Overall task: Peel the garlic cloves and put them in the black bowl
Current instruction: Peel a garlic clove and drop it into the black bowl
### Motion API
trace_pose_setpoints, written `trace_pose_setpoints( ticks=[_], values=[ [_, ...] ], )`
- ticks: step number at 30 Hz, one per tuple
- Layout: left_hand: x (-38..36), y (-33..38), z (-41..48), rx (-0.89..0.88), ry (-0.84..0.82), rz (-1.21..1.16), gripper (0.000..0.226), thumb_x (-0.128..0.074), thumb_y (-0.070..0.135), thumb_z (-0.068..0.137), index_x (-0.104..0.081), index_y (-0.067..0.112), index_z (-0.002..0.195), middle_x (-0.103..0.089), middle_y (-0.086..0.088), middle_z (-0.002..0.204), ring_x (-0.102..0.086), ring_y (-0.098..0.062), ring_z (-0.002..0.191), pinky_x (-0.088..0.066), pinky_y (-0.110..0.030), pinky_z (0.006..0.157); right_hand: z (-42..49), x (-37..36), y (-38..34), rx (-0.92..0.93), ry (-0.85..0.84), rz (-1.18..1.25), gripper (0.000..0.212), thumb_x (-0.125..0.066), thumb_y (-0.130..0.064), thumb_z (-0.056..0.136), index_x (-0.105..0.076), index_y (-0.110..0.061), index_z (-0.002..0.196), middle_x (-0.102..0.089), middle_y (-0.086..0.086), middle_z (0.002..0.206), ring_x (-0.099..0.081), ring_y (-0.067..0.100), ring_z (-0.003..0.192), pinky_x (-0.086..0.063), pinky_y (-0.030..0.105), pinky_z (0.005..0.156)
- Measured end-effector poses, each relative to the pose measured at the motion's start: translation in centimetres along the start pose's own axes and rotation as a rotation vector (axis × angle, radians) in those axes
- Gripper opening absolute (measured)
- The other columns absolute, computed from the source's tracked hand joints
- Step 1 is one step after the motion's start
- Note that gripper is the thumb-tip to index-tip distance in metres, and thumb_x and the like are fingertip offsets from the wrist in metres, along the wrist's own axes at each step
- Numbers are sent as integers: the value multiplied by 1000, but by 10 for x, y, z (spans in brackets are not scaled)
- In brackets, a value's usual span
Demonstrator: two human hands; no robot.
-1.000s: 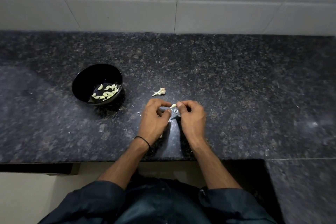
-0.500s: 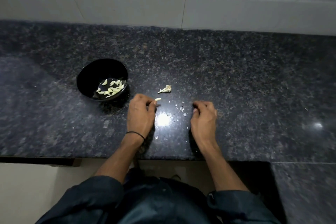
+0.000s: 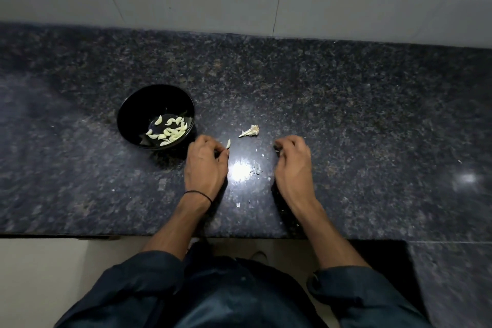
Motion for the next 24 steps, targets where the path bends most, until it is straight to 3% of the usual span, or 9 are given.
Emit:
trace_pose_setpoints(
  ticks=[5, 8, 12, 14, 16, 21, 24],
  values=[
    [4, -3, -7, -24, -9, -12, 3, -67, 11, 87, -69, 9, 88, -59, -5, 100, -55, -25, 97, -45, -34, 89, 6, -25, -4, 150, -129, -88, 34, -51, 1, 95, -63, 0, 127, -57, 15, 131, -50, 30, 121, -39, 33, 108],
    [8, -1, -13, -47, -4, -24, 4, -64, 8, 87, -67, 11, 87, -59, -5, 99, -56, -25, 96, -47, -37, 89, -20, -31, -19, 310, -219, -67, 31, -53, -2, 95, -63, -3, 124, -57, 10, 127, -52, 28, 115, -40, 29, 101],
    [12, 5, -30, -75, -18, -30, 4, -63, 8, 88, -65, 10, 91, -58, -2, 100, -56, -22, 94, -48, -38, 88, -54, -25, -24, 453, -343, 8, 29, -46, -15, 102, -63, -5, 123, -58, 7, 125, -52, 22, 117, -34, 17, 104],
    [13, 6, -42, -94, -35, -28, 5, -64, 7, 88, -64, 10, 93, -57, -2, 101, -56, -21, 94, -48, -37, 88, -57, -14, -18, 424, -345, 88, 33, -44, -16, 101, -65, -3, 123, -60, 9, 128, -53, 22, 121, -30, 13, 109],
    [13, 5, -52, -109, -46, -22, 8, -66, 8, 88, -64, 11, 95, -57, -1, 103, -56, -20, 96, -48, -38, 89, -51, 5, -9, 334, -243, 188, 35, -42, -12, 99, -66, -1, 122, -61, 10, 129, -51, 14, 123, -28, 11, 111],
    [13, 1, -71, -107, -52, 6, 15, -65, 13, 87, -63, 14, 102, -59, 1, 111, -56, -21, 102, -49, -42, 93, -45, 40, 31, 73, -6, 269, 31, -44, 6, 101, -64, -1, 124, -57, 5, 128, -47, -9, 117, -29, 5, 104],
    [9, -8, -81, -80, -74, 14, 23, -63, 19, 88, -65, 12, 109, -60, -2, 126, -56, -23, 117, -48, -44, 101, -62, 29, 34, 15, 41, 284, 27, -43, -1, 104, -61, 2, 124, -52, 2, 125, -49, 3, 114, -28, 3, 101]
  ],
)
Point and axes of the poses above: each hand's wrist, its own z-axis towards the middle knuckle, its own x-axis out of the back of the hand, y = z × x, the point moved 6 cm from there along z, towards the middle knuckle
